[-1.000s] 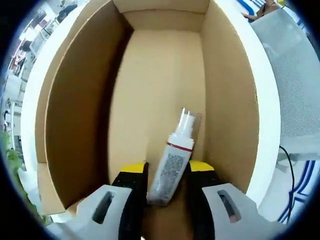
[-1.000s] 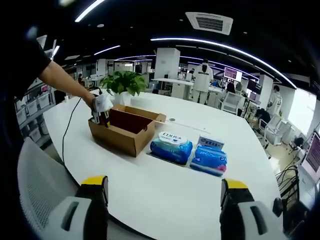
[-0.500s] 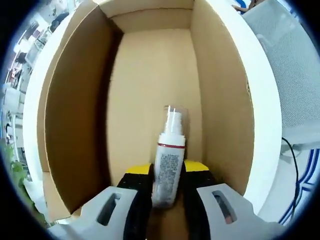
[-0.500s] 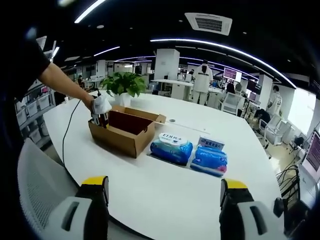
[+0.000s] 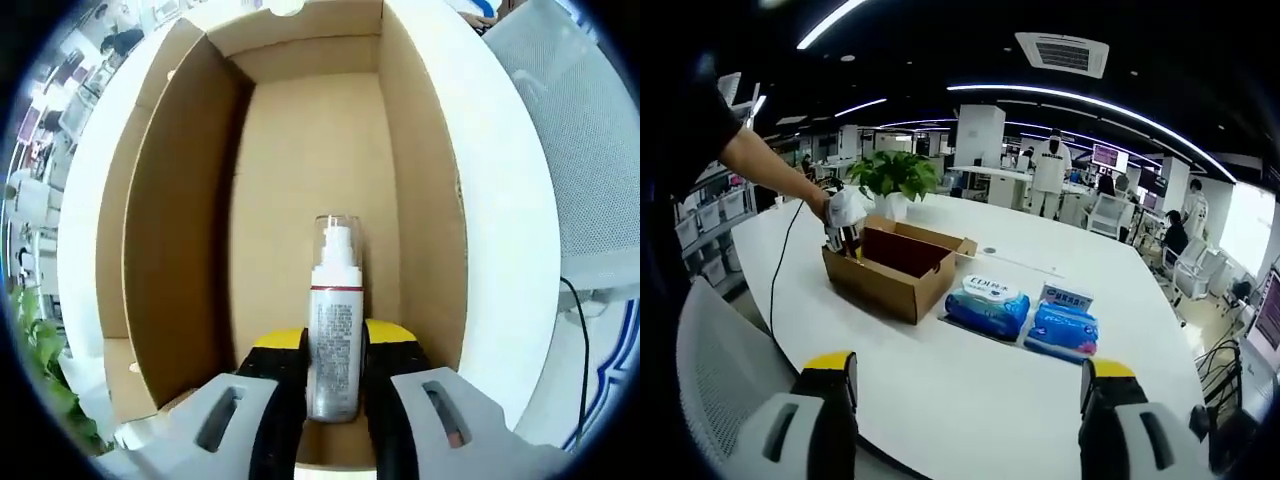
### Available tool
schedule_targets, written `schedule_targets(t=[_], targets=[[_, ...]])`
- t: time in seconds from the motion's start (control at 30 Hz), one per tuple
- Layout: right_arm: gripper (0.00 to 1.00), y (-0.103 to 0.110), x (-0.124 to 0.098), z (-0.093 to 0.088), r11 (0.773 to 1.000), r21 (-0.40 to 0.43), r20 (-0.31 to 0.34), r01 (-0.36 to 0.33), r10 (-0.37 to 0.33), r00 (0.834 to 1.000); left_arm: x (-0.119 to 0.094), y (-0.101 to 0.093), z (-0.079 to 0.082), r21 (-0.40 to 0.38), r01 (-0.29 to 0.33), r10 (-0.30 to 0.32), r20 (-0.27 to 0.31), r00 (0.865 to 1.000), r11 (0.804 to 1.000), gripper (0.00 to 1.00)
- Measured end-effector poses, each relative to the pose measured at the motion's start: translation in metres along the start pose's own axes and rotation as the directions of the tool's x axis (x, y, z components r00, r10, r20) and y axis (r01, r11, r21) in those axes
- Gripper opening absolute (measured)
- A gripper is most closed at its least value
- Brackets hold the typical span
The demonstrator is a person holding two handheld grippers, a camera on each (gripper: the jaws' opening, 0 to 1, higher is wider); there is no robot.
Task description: Operate the shoe box by opening the lid, removing the specified soft item, and placing it in the target area until the item is outside and the box remains undamaged.
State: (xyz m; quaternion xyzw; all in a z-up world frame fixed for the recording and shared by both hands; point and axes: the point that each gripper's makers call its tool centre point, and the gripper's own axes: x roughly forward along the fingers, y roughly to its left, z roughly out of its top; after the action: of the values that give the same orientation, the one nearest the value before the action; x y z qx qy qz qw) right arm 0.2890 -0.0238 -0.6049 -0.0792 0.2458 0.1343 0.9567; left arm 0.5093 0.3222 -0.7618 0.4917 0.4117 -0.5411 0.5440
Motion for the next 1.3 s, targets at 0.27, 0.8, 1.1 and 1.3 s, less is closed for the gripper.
schedule_targets(t=[0.27, 0.8, 1.1, 1.3], targets=[[0.92, 0.004, 0.0, 0.003, 1.0, -0.007, 0.013, -0.019, 0.019, 1.0, -0.01, 0.0, 0.003, -0.023, -0.015, 0.015, 0.016, 1.0, 1.0, 0.19], [0.89, 0.013, 0.006, 0.011, 0.998, -0.037, 0.041, -0.054, 0.055, 0.998, -0.039, 0.013, 0.02, -0.081, -0.087, 0.094, 0.095, 0.991, 0.993, 0.18], [0.89, 0.019, 0.011, 0.021, 0.994, -0.08, 0.075, -0.072, 0.078, 0.994, -0.058, 0.012, 0.03, -0.1, -0.122, 0.136, 0.151, 0.979, 0.987, 0.18], [0.84, 0.023, 0.013, 0.026, 0.991, -0.104, 0.096, -0.086, 0.096, 0.991, -0.07, 0.008, 0.038, -0.11, -0.136, 0.156, 0.191, 0.969, 0.985, 0.18]])
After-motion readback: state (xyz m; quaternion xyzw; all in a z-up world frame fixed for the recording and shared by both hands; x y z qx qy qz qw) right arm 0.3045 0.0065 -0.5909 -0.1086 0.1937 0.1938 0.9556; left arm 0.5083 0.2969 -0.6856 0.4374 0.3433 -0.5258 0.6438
